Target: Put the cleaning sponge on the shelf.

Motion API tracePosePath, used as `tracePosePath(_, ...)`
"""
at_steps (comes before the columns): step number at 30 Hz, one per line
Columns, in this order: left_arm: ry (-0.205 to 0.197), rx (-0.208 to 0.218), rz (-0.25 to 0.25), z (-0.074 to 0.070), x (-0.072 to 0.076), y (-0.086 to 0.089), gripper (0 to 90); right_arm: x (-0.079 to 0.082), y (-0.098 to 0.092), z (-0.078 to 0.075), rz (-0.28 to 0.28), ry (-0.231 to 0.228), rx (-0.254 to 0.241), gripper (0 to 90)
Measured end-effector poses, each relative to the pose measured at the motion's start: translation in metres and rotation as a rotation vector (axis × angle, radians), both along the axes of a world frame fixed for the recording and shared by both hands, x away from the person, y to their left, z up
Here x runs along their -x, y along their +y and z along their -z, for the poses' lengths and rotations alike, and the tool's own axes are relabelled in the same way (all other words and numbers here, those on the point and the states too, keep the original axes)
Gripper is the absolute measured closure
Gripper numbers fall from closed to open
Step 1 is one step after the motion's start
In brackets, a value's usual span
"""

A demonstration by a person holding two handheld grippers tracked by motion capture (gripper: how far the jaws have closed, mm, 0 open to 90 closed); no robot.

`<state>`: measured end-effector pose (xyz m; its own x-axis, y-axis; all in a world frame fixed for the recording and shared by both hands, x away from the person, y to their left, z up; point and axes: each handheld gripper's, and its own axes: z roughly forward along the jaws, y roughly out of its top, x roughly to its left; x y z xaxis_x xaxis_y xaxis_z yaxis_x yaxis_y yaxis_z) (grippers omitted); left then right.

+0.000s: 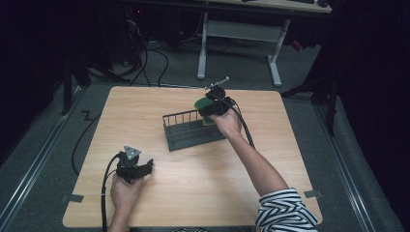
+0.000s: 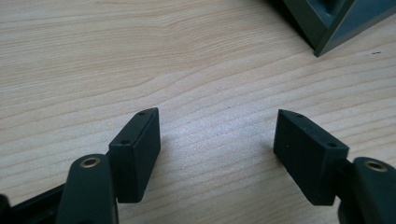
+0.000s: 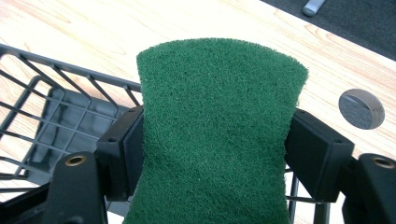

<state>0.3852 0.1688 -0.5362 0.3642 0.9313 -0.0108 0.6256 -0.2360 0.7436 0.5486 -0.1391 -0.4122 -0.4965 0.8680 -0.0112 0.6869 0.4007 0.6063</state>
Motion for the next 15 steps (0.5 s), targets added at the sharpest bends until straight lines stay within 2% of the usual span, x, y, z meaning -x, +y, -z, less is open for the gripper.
tracePosePath(6,-0.001,0.0,0.0,0.0,0.0,0.0,32.1,0.001,0.001,0.007,-0.004,0.0,0.004,27.2)
tracePosePath(15,-0.001,0.002,-0.001,0.0,0.0,0.0,32.1,0.001,-0.002,0.016,-0.009,0.043,0.007,27.3)
